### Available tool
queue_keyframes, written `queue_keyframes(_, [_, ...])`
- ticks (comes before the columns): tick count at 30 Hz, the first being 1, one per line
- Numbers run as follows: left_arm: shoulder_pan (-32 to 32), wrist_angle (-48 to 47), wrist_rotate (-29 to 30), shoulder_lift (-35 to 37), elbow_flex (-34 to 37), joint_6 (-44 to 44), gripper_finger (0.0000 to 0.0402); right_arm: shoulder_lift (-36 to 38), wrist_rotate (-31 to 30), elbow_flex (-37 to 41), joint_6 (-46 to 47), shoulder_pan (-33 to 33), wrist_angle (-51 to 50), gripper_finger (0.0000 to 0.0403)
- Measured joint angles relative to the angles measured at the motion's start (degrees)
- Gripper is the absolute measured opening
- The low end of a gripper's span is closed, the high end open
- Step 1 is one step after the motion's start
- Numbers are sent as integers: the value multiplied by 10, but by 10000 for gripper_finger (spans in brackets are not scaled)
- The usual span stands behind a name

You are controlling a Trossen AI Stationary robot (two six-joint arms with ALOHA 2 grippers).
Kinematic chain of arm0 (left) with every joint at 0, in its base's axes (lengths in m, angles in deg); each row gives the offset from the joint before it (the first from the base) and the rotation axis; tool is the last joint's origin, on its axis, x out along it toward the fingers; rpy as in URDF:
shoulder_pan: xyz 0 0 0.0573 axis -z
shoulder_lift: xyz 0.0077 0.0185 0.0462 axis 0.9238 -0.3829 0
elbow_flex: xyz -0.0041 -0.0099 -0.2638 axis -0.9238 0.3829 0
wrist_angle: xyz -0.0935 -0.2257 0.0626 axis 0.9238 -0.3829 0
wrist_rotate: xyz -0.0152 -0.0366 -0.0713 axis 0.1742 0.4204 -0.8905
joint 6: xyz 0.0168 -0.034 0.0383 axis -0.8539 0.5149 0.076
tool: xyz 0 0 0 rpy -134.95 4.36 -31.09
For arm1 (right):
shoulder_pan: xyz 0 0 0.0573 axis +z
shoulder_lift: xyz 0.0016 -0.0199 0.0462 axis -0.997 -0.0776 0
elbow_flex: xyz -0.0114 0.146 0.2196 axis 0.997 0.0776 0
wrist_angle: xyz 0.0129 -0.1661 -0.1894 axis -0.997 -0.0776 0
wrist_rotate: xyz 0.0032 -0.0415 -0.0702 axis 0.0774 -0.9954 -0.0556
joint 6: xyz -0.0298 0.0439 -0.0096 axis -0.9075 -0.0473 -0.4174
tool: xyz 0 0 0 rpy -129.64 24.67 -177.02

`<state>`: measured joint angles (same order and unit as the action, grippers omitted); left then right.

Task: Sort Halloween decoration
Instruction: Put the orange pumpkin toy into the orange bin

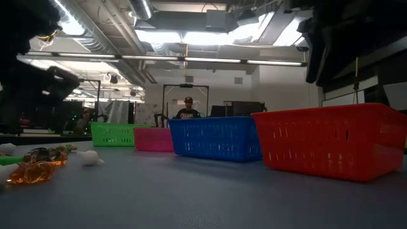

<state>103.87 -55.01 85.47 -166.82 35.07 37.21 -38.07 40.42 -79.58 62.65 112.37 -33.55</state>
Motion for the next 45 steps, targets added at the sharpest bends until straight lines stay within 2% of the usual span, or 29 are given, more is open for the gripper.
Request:
queue_keyframes(4, [0, 0, 23, -21, 0, 0, 174, 0, 0, 0, 0, 1, 0, 168])
queue_keyframes(16, [0, 8, 15, -64, 0, 0, 174, 0, 0, 0, 0, 1, 0, 168])
queue_keyframes(30, [0, 9, 15, -66, -1, 0, 173, 0, 0, 0, -1, 1, -1, 168])
queue_keyframes(45, [0, 9, 19, -67, -1, 0, 116, 0, 0, 0, 0, 1, -1, 168])
